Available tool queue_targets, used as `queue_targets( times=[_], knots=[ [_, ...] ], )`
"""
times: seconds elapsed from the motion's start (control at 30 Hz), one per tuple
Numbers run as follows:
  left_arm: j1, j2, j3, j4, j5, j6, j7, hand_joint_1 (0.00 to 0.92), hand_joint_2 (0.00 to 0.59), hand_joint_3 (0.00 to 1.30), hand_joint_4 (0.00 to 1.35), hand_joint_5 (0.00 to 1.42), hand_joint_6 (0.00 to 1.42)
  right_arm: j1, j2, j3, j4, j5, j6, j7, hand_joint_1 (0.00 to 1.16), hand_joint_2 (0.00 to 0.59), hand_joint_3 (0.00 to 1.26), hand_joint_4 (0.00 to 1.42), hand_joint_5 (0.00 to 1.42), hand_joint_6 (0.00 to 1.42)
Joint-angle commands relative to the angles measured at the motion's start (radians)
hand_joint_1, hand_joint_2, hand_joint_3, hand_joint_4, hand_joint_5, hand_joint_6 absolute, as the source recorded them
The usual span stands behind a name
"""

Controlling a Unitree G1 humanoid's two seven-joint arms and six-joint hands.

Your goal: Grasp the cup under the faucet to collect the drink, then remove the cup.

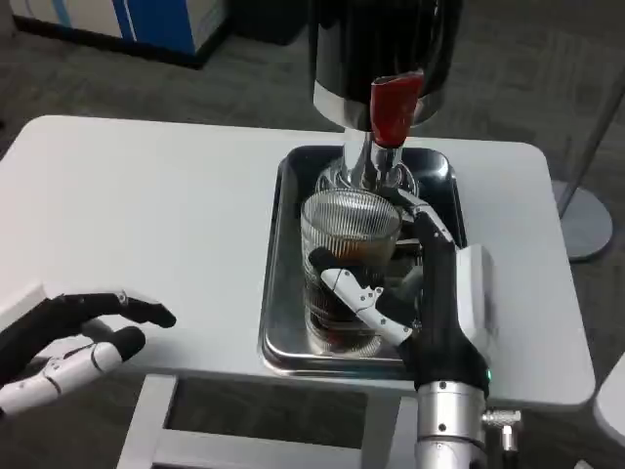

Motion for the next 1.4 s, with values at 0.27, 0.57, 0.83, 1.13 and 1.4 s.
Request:
queue_targets(
  times=[0.27, 0.57, 0.83, 1.13, 1.4],
  knots=[
    [-0.026, 0.006, -0.012, 0.022, 0.012, -0.014, -0.011, 0.000, 0.221, 0.43, 0.32, 0.27, 0.53, 0.051, -0.017, -0.016, -0.059, -0.019, -0.074, -0.055, 0.68, 0.266, 0.56, 0.77, 0.91, 1.21],
    [-0.051, 0.004, -0.019, 0.036, 0.013, -0.013, -0.008, 0.000, 0.230, 0.42, 0.31, 0.27, 0.55, 0.106, -0.034, -0.028, -0.126, -0.015, -0.090, -0.052, 0.68, 0.265, 0.58, 0.79, 0.94, 1.25],
    [-0.068, 0.001, -0.025, 0.046, 0.010, -0.015, -0.005, 0.000, 0.232, 0.42, 0.31, 0.27, 0.55, 0.153, -0.040, -0.043, -0.209, -0.015, -0.096, -0.042, 0.69, 0.254, 0.61, 0.81, 0.97, 1.28],
    [-0.087, -0.010, -0.038, 0.033, 0.006, -0.018, -0.011, 0.000, 0.228, 0.41, 0.31, 0.27, 0.55, 0.203, -0.053, -0.052, -0.294, -0.022, -0.084, -0.021, 0.72, 0.249, 0.62, 0.82, 1.00, 1.30],
    [-0.126, -0.046, -0.055, -0.017, -0.009, -0.012, -0.022, 0.000, 0.230, 0.38, 0.29, 0.26, 0.50, 0.265, -0.070, -0.069, -0.370, -0.020, -0.085, 0.008, 0.72, 0.245, 0.62, 0.83, 1.00, 1.30]
  ],
)
